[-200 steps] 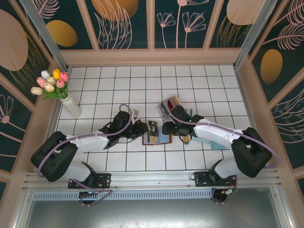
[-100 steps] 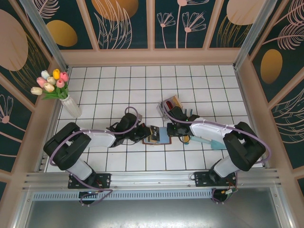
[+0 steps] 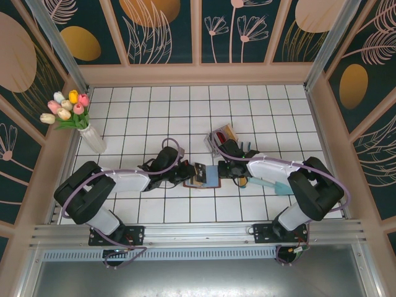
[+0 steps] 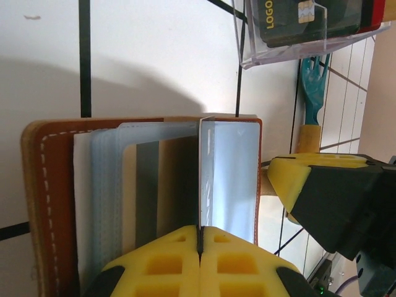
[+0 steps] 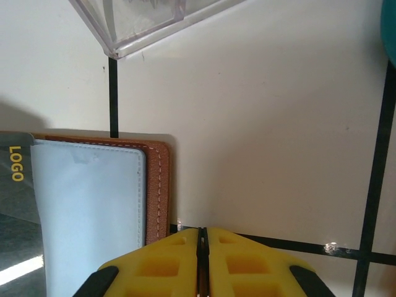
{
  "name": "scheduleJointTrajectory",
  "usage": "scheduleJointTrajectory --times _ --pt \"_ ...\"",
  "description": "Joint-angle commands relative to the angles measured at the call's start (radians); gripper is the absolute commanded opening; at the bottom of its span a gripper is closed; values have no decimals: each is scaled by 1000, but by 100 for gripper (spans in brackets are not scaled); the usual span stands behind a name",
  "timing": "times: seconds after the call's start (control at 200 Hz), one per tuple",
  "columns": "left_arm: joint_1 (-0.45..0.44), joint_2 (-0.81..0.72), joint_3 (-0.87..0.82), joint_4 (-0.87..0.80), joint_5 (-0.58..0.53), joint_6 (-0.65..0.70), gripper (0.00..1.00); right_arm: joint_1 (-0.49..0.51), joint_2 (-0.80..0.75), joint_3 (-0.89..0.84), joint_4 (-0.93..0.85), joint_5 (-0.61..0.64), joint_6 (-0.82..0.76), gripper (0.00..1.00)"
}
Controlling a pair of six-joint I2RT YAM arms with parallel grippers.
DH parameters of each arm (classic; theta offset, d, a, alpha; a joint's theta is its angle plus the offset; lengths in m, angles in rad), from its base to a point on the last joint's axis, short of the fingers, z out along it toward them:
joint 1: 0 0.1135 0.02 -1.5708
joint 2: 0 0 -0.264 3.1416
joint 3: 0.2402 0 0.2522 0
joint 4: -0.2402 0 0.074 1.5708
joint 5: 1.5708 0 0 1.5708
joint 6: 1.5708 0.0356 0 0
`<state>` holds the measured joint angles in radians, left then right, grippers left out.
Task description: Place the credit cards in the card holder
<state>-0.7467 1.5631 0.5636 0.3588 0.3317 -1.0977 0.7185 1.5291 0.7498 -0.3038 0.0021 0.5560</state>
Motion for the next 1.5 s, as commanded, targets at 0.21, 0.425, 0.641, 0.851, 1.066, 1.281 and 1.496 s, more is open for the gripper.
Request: scheduleJointTrajectory --times 0.21,0.425,0.641,0.851,1.066,1.281,1.496 --pt "-15 0 62 -160 -62 75 0 -7 22 -33 31 -30 13 12" --pt "-23 -2 63 -186 -68 104 0 -7 26 -33 43 -45 13 11" --pt "-58 41 90 -168 -38 119 0 -8 32 -30 54 -60 14 11" --pt "-70 47 77 -122 -33 69 0 -9 35 -32 63 -74 18 11" --pt "-75 55 60 -34 -37 -29 0 -9 27 -50 81 -112 37 9" --pt "-101 77 57 11 -60 -77 0 -8 11 -87 119 -171 84 0" --pt "-131 132 79 31 -74 -95 3 -9 -12 -102 134 -200 96 0"
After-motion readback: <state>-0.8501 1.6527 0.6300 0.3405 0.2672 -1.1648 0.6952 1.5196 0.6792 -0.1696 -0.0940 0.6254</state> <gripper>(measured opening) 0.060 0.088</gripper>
